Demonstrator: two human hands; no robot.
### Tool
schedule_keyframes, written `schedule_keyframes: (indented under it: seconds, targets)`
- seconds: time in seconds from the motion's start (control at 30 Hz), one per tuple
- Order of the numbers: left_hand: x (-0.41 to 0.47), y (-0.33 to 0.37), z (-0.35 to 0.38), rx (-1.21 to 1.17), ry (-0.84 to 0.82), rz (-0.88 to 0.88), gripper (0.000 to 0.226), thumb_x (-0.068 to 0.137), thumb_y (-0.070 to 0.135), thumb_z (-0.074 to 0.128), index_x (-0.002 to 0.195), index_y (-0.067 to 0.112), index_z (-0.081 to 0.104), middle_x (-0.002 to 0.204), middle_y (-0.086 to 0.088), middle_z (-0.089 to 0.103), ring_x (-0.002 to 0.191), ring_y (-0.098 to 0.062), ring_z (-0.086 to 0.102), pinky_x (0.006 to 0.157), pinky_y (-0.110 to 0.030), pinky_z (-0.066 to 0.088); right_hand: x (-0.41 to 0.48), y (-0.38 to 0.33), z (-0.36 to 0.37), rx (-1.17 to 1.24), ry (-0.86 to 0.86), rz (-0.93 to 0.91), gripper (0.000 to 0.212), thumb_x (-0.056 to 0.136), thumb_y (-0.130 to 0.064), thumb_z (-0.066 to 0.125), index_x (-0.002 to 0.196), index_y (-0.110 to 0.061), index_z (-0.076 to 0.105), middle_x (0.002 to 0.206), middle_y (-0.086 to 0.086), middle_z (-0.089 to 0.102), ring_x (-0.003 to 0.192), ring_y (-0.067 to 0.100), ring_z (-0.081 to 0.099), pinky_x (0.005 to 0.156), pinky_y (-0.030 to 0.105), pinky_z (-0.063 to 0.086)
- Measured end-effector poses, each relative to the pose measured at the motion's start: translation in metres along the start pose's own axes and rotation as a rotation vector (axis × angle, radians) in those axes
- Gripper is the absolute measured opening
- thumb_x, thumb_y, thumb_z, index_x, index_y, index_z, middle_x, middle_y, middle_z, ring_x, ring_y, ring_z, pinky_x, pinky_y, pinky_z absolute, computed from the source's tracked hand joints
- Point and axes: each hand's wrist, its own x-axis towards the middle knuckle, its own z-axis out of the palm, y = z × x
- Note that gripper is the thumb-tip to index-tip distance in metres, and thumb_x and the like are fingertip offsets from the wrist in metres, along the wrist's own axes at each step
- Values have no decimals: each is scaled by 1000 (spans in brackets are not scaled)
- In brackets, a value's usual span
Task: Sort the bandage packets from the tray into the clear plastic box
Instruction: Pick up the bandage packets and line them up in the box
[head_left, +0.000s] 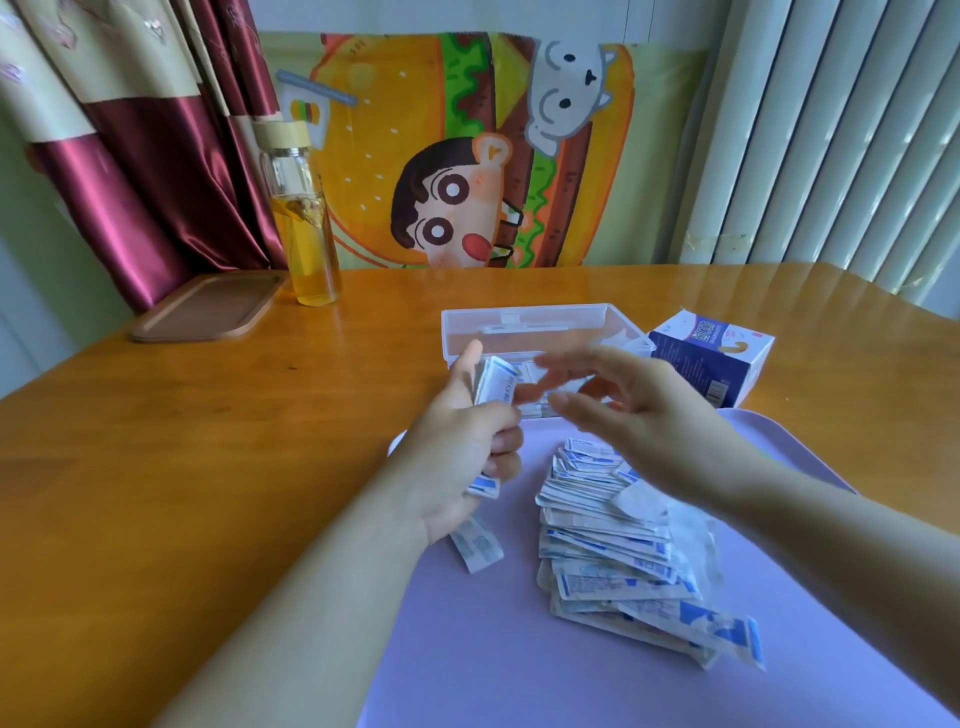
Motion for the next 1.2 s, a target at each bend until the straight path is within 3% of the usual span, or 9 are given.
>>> schedule_keyframes:
  seconds: [0.1, 0.17, 0.27, 0.37, 0.5, 0.6, 0.77, 0.9, 1.2]
  targets:
    - [-6, 1, -1, 162, -169, -28, 89, 91, -9, 41, 147, 42, -7, 88, -11, 38, 50, -10, 30, 45, -21, 22, 11, -7, -9, 16, -158, 93, 30, 93, -24, 52, 122, -32, 52, 93, -21, 66, 59, -4, 52, 63, 14, 42]
    - [-9, 2, 0, 200, -245, -16, 92, 91, -9, 42, 146, 42, -11, 91, -13, 40, 49, -9, 32, 45, -20, 23, 14, -15, -12, 39, -293, 86, 23, 94, -20, 51, 115, -23, 60, 66, -18, 65, 54, -3, 50, 58, 12, 40]
    - [-9, 1, -2, 175, -285, 0, 100, 84, -9, 50, 147, 42, -9, 79, -9, 50, 48, -9, 34, 44, -20, 25, 20, -17, -17, 87, -380, 58, 17, 90, -18, 57, 95, -8, 70, 66, 6, 65, 60, 9, 52, 56, 17, 40]
    - [-9, 1, -3, 141, -334, -6, 89, 78, 0, 56, 146, 41, 14, 79, -5, 60, 49, -9, 38, 45, -20, 31, 24, -18, -20, 136, -340, 92, 10, 85, -12, 64, 76, -13, 68, 56, 3, 62, 52, 8, 50, 53, 15, 41]
    - [-12, 4, -1, 311, -269, -4, 18, 99, 19, 45, 113, 23, 55, 80, 3, 68, 63, -9, 57, 57, -22, 49, 30, -18, -23, -121, -124, 22, 9, 83, -21, 69, 74, -22, 67, 46, -14, 56, 44, 0, 47, 49, 11, 39]
    - [-9, 1, -2, 340, -151, 61, 21, 100, 27, 41, 106, 18, 58, 69, 7, 64, 56, -9, 53, 53, -21, 46, 34, -17, -21, -125, -3, -41, 6, 83, -18, 69, 77, -20, 66, 46, -19, 55, 41, -1, 46, 45, 7, 34]
    - [-6, 4, 0, 272, -57, 250, 20, 101, 23, 37, 100, 16, 56, 58, 10, 53, 47, -8, 39, 47, -19, 35, 46, -11, -6, 359, -25, 104, 3, 80, -20, 70, 80, -18, 73, 63, -4, 55, 56, 9, 42, 58, 22, 36]
    - [-5, 10, -3, 189, -60, 277, 17, 100, 23, 40, 98, 17, 55, 59, 7, 51, 47, -8, 36, 45, -18, 34, 49, -10, 4, 394, -200, 123, 12, 81, -18, 67, 73, -22, 76, 73, 7, 55, 71, 20, 38, 68, 30, 32]
    - [1, 19, -17, 187, -4, 361, 16, 101, 19, 38, 109, 18, 52, 68, 2, 62, 54, -9, 53, 51, -20, 44, 65, -16, 22, 341, -60, 42, 13, 85, -20, 66, 74, -17, 72, 63, 4, 59, 63, 22, 42, 63, 34, 31]
